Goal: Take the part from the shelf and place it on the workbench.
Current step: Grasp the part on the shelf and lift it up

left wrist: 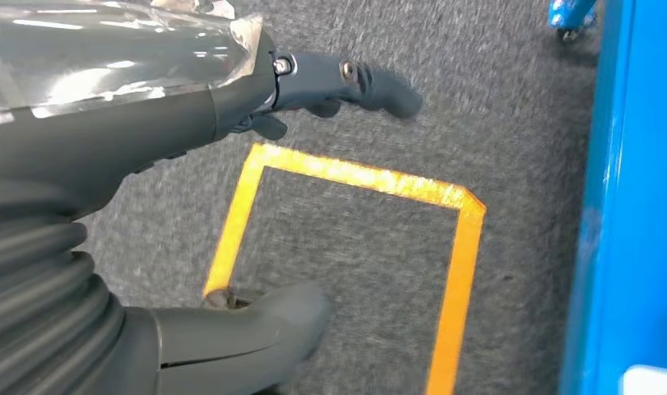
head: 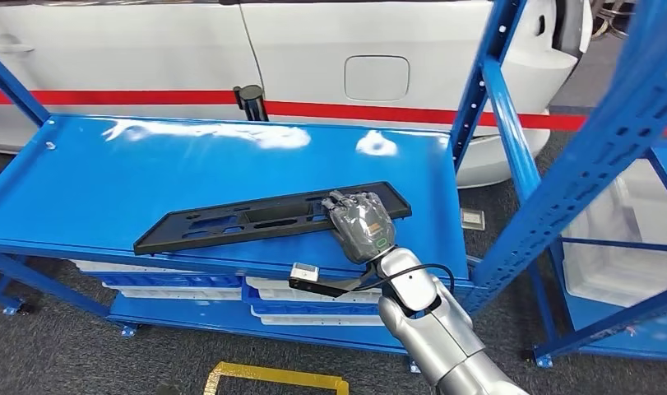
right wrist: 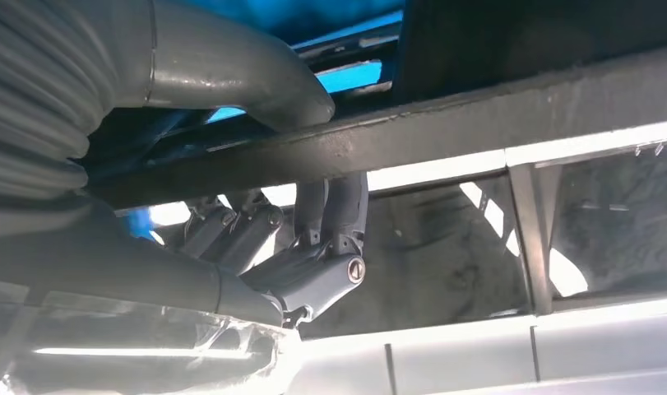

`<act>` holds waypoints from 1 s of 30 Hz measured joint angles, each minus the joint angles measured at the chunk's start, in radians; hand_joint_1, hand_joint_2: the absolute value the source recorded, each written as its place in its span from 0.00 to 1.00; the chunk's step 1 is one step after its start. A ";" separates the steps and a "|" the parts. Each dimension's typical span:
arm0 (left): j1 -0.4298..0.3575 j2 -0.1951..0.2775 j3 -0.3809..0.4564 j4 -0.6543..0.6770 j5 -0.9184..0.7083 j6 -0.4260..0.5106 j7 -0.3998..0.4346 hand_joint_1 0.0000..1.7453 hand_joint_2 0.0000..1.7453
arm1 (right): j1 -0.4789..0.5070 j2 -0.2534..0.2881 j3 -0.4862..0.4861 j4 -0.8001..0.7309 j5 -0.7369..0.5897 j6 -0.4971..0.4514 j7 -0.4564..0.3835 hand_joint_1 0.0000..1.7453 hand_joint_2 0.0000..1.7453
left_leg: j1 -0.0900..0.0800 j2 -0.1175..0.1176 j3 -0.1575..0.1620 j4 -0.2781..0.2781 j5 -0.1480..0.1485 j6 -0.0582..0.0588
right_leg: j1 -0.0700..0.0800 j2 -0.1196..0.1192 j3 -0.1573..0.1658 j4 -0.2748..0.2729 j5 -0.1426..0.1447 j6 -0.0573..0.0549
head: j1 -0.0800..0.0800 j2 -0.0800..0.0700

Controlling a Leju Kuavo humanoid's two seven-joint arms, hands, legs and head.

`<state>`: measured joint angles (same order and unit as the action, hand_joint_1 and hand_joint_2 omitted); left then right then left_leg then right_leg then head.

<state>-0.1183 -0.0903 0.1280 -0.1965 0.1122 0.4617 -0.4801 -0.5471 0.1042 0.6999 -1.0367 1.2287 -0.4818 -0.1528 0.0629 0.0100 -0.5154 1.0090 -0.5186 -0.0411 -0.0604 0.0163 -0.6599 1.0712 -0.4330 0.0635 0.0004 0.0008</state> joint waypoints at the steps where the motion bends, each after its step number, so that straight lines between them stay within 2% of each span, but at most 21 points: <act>1: 0.001 0.000 0.000 0.000 0.000 0.000 0.000 0.00 1.00 | 0.001 0.001 0.000 0.000 0.000 -0.001 0.000 1.00 1.00 | 0.003 0.001 -0.003 0.001 -0.002 -0.001 | 0.001 0.000 -0.006 0.004 0.002 -0.008 | -0.006 0.000; 3: 0.002 0.000 0.000 0.000 0.000 0.000 0.001 0.00 1.00 | 0.000 0.003 0.000 0.000 0.001 -0.002 0.001 1.00 1.00 | 0.006 0.000 -0.021 0.039 -0.039 0.000 | 0.005 -0.002 -0.015 0.006 0.009 -0.023 | -0.012 0.000; 5: 0.002 0.000 0.000 0.000 -0.002 -0.001 -0.001 0.00 1.00 | -0.001 0.004 0.000 0.000 0.003 -0.002 0.004 1.00 1.00 | -0.001 -0.001 -0.067 0.152 -0.115 0.006 | 0.014 -0.004 -0.026 0.005 0.018 -0.038 | -0.017 0.000; 7: 0.002 0.000 0.000 0.000 -0.004 -0.002 -0.003 0.00 1.00 | 0.000 0.004 0.000 0.000 0.007 -0.001 0.008 1.00 1.00 | -0.012 -0.002 -0.111 0.264 -0.171 0.018 | 0.028 -0.005 -0.041 0.004 0.030 -0.052 | -0.019 0.000; 8: 0.002 0.000 0.000 0.000 -0.004 -0.002 -0.004 0.00 1.00 | 0.001 0.004 0.000 0.000 0.009 0.000 0.009 1.00 1.00 | -0.020 -0.002 -0.112 0.278 -0.174 0.029 | 0.037 -0.005 -0.050 0.004 0.038 -0.058 | -0.019 0.000; 9: 0.002 0.000 0.000 0.000 -0.005 -0.003 -0.005 0.00 1.00 | 0.001 0.004 0.000 0.000 0.010 0.001 0.010 1.00 1.00 | -0.029 -0.003 -0.092 0.253 -0.160 0.047 | 0.046 -0.004 -0.059 0.004 0.046 -0.063 | -0.019 0.000; 11: -0.001 0.003 0.000 0.000 -0.007 -0.004 -0.006 0.00 1.00 | 0.000 0.005 -0.001 -0.002 0.013 0.003 0.013 1.00 1.00 | -0.056 -0.005 -0.014 0.134 -0.119 0.097 | 0.060 -0.003 -0.071 -0.003 0.068 -0.070 | -0.018 0.000; 13: -0.006 0.006 0.000 -0.002 -0.009 -0.004 -0.007 0.00 1.00 | 0.000 0.006 -0.001 -0.007 0.017 0.007 0.017 1.00 1.00 | -0.079 -0.008 0.028 0.047 -0.092 0.139 | 0.065 -0.002 -0.072 -0.018 0.090 -0.067 | -0.008 0.000; 14: -0.008 0.009 0.000 -0.003 -0.011 -0.003 -0.008 0.00 1.00 | 0.001 0.006 -0.001 -0.009 0.020 0.010 0.021 1.00 1.00 | -0.087 -0.010 0.027 0.033 -0.084 0.149 | 0.061 -0.003 -0.070 -0.028 0.100 -0.060 | -0.004 0.000; 16: -0.010 0.010 0.000 -0.003 -0.014 -0.003 -0.009 0.00 1.00 | 0.002 0.006 -0.002 -0.012 0.026 0.014 0.027 1.00 1.00 | -0.092 -0.011 0.021 0.006 -0.047 0.158 | 0.055 -0.002 -0.066 -0.052 0.125 -0.044 | -0.007 0.000; 17: -0.010 0.009 0.000 -0.004 -0.016 -0.003 -0.009 0.00 1.00 | 0.005 0.006 -0.003 -0.013 0.030 0.015 0.030 1.00 1.00 | -0.091 -0.010 0.019 -0.014 -0.024 0.157 | 0.056 -0.002 -0.068 -0.060 0.125 -0.041 | -0.009 0.000; 18: -0.010 0.008 0.000 -0.004 -0.017 -0.004 -0.009 0.00 1.00 | 0.007 0.004 -0.004 -0.015 0.033 0.017 0.032 1.00 1.00 | -0.087 -0.008 0.016 -0.033 0.002 0.159 | 0.058 -0.002 -0.075 -0.053 0.105 -0.044 | -0.009 0.000; 20: -0.009 0.005 0.000 -0.004 -0.018 -0.007 -0.009 0.00 1.00 | 0.009 0.001 -0.007 -0.017 0.038 0.021 0.036 1.00 1.00 | -0.081 -0.003 -0.002 -0.055 0.045 0.148 | 0.055 -0.004 -0.097 0.028 0.012 -0.054 | -0.007 0.000; 21: -0.009 0.002 0.000 -0.004 -0.019 -0.008 -0.009 0.00 1.00 | 0.010 -0.001 -0.008 -0.018 0.041 0.024 0.037 1.00 1.00 | -0.078 -0.001 -0.014 -0.057 0.060 0.143 | 0.051 -0.004 -0.109 0.092 -0.036 -0.054 | -0.006 0.000; 22: -0.009 0.000 0.000 -0.004 -0.020 -0.008 -0.009 0.00 1.00 | 0.012 -0.003 -0.008 -0.018 0.043 0.027 0.037 1.00 1.00 | -0.075 0.001 -0.028 -0.056 0.072 0.133 | 0.046 -0.004 -0.114 0.156 -0.064 -0.046 | -0.006 0.000; 24: -0.007 -0.005 0.000 -0.004 -0.020 -0.007 -0.009 0.00 1.00 | 0.017 -0.005 -0.009 -0.018 0.047 0.030 0.038 1.00 1.00 | -0.066 0.004 -0.055 -0.051 0.093 0.115 | 0.034 -0.006 -0.086 0.208 -0.060 -0.014 | -0.005 0.000; 25: -0.007 -0.006 0.000 -0.004 -0.020 -0.006 -0.009 0.00 1.00 | 0.019 -0.006 -0.009 -0.019 0.048 0.031 0.038 1.00 1.00 | -0.061 0.006 -0.071 -0.045 0.101 0.106 | 0.028 -0.009 -0.045 0.181 -0.046 0.003 | -0.004 0.000; 26: -0.007 -0.007 0.000 -0.004 -0.020 -0.006 -0.009 0.00 1.00 | 0.019 -0.006 -0.009 -0.021 0.049 0.031 0.038 1.00 1.00 | -0.057 0.007 -0.086 -0.035 0.106 0.098 | 0.023 -0.012 0.008 0.121 -0.039 0.015 | -0.003 0.000; 27: -0.008 -0.007 0.000 -0.004 -0.021 -0.006 -0.009 0.00 1.00 | 0.018 -0.006 -0.009 -0.025 0.051 0.031 0.039 1.00 1.00 | -0.055 0.008 -0.101 -0.022 0.109 0.091 | 0.024 -0.013 0.061 0.054 -0.048 0.018 | -0.002 0.000; 28: -0.008 -0.007 0.000 -0.004 -0.021 -0.005 -0.009 0.00 1.00 | 0.017 -0.005 -0.010 -0.028 0.052 0.031 0.040 1.00 1.00 | -0.055 0.008 -0.114 -0.008 0.111 0.084 | 0.026 -0.015 0.099 -0.001 -0.061 0.015 | -0.002 0.000; 30: -0.007 -0.008 0.000 -0.004 -0.023 -0.004 -0.009 0.00 1.00 | 0.018 -0.005 -0.012 -0.033 0.055 0.031 0.043 1.00 1.00 | -0.056 0.008 -0.130 0.008 0.118 0.071 | 0.034 -0.015 0.125 -0.045 -0.081 -0.001 | -0.003 0.000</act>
<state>-0.1253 -0.0981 0.1282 -0.2003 0.0896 0.4577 -0.4889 -0.5293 0.0992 0.6883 -1.0696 1.2840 -0.4505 -0.1100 0.0069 0.0178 -0.6450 1.0166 -0.4006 0.0302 -0.0266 0.0009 -0.5346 1.0262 -0.5143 0.0622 -0.0029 0.0008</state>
